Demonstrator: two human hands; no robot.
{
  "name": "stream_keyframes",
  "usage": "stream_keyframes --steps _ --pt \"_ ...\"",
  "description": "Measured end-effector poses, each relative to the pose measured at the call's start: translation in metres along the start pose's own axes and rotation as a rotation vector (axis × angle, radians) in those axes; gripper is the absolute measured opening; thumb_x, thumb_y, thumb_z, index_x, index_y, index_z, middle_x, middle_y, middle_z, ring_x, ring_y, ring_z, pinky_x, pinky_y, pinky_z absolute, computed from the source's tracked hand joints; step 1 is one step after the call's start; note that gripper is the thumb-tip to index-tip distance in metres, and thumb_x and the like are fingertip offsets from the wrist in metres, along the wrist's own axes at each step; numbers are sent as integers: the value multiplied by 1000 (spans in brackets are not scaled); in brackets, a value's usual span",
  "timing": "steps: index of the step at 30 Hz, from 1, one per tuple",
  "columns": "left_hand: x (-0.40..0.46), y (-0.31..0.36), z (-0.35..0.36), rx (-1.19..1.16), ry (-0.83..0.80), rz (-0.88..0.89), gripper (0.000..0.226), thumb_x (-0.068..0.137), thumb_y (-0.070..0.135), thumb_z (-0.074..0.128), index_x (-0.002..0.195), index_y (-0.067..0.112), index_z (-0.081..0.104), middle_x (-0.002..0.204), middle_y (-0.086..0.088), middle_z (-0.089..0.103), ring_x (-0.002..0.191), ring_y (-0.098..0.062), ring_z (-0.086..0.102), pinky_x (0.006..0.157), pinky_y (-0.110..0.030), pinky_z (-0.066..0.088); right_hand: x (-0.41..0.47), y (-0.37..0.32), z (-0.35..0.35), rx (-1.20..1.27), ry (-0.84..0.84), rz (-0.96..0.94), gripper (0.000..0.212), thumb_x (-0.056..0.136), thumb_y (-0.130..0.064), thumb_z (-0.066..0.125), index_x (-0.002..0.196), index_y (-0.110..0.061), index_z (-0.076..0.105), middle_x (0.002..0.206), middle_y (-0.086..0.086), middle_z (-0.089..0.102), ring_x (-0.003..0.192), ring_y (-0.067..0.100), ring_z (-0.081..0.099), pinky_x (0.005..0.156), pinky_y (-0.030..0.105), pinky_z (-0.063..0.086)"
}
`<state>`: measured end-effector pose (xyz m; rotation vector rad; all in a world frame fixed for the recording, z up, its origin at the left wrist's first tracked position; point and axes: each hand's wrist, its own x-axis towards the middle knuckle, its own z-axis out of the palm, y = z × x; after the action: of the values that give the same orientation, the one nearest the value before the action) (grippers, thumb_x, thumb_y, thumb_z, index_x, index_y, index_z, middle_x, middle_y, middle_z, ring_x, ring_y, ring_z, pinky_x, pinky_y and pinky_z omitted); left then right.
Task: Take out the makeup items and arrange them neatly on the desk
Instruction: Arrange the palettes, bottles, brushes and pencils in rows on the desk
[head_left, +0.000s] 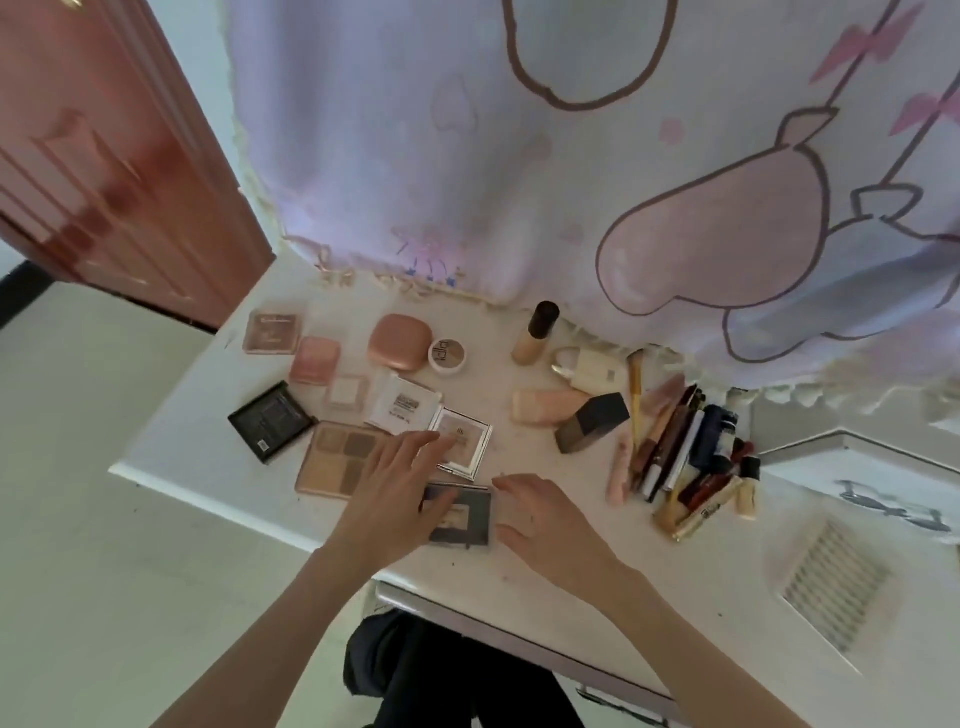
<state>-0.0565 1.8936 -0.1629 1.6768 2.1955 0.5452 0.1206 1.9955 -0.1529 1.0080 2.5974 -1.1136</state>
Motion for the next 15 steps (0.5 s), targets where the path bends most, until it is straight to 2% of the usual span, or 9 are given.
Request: stream_keyframes --steps 3,5,7,10,15 --pt "-15 -7 10 5 82 -19 45 86 40 48 123 15 54 124 -5 53 117 -28 46 98 -45 36 5 10 20 -79 -2 -101 79 79 -48 64 144 -21 28 147 -9 28 128 8 21 106 19 18" --pt "-21 -11 17 30 152 22 45 85 41 43 118 13 58 118 -5 57 111 -29 50 95 -46 39 7 17 32 -172 53 -171 89 74 -56 65 145 -22 24 149 -11 25 126 7 18 109 23 19" --pt "-24 -13 24 67 232 99 41 86 38 44 112 13 62 113 -4 60 107 -28 52 92 -44 40 9 23 42 -216 160 -223 87 74 -56 65 145 -22 27 147 -11 28 125 9 20 109 27 21" --pt "-25 -15 31 156 318 235 35 86 35 47 105 13 66 106 -3 63 105 -26 51 90 -39 37 11 28 52 -176 308 -266 78 74 -50 68 141 -22 36 140 -9 37 123 9 26 106 20 21" --pt "-36 -10 38 267 294 360 40 83 46 48 103 16 67 109 -1 64 109 -27 55 98 -41 33 2 31 56 92 451 -271 63 74 -28 76 130 -16 49 123 -5 48 112 8 44 92 9 30"
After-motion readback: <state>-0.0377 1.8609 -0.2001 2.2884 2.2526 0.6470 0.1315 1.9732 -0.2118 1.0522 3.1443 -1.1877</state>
